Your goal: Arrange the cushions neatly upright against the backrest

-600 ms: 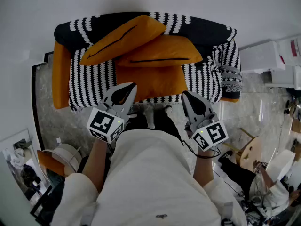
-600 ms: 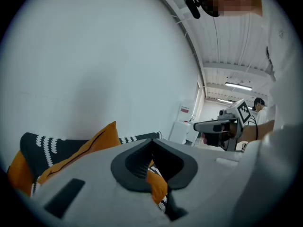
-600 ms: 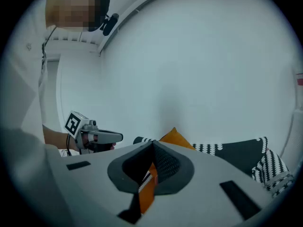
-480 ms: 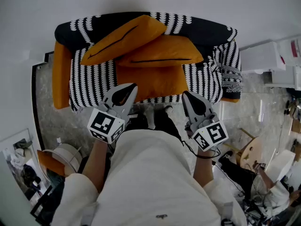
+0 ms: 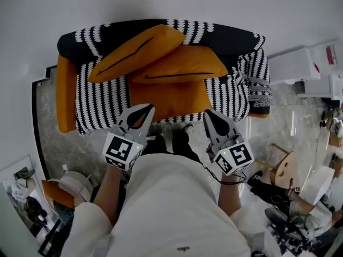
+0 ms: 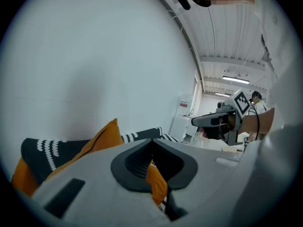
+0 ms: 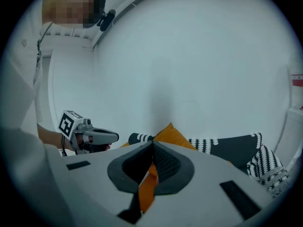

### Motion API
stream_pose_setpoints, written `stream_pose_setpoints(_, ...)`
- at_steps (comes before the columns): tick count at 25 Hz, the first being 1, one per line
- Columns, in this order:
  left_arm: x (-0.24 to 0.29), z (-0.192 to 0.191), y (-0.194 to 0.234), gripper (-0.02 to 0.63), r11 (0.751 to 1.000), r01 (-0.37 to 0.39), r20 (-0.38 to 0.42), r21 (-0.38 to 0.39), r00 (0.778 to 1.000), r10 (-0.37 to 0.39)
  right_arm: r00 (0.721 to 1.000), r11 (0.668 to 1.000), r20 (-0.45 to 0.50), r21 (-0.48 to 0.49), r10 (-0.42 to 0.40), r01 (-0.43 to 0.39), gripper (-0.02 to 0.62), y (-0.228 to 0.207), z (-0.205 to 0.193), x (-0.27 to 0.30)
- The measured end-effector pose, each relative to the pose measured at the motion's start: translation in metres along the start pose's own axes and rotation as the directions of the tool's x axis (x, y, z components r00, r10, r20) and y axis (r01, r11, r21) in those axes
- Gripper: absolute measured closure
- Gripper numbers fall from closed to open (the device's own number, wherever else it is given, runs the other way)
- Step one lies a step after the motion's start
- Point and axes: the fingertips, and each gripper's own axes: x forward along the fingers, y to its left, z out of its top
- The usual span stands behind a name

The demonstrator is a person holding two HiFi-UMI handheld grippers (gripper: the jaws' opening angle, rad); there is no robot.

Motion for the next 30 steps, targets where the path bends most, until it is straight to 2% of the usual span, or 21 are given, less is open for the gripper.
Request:
stream_pose_setpoints(7,0.018,-0.004,-0.002,0.594,0.999,0.043,-0.022,0.008,0.999,-0.043,0.998,1.0,-0.063,0.008,-0.02,0.021,0.586,-0.001,-0.015,0.002)
stream_pose_setpoints(11,0.032,-0.008,-0.01,0.594,0.996,0.063,-0.058,0.06,0.997,-0.06,0.996,0.999,-0.083,-0.014,-0.038,0.037,0.586,-0.011,-0.022,-0.002)
stream_pose_setpoints(14,0.043,-0.002,-0.016,0.594,0.995,0.059,-0.06,0.08,0.997,-0.054,0.997,0.999,-0.071,0.009,-0.033,0.033,0.586,-0.027,-0.024,0.0)
stream_pose_setpoints(17,0.058,0.004,-0.023,0.594,0.997,0.026,-0.065,0.079,0.998,-0.021,0.999,1.0,-0.043,0.02,-0.003,0.004,0.586,-0.05,-0.018,0.003)
stream_pose_setpoints(23,0.1,0.024,-0.037,0.594,0.986,-0.074,-0.095,0.148,0.992,0.089,0.996,0.996,-0.029,-0.003,0.085,-0.085,0.586,-0.109,0.001,0.011)
stream_pose_setpoints(30,0.157,0.047,-0.051,0.594,0.976,-0.204,-0.098,0.07,0.973,0.21,0.974,0.975,-0.032,-0.022,0.222,-0.223,0.586,-0.188,0.011,0.022)
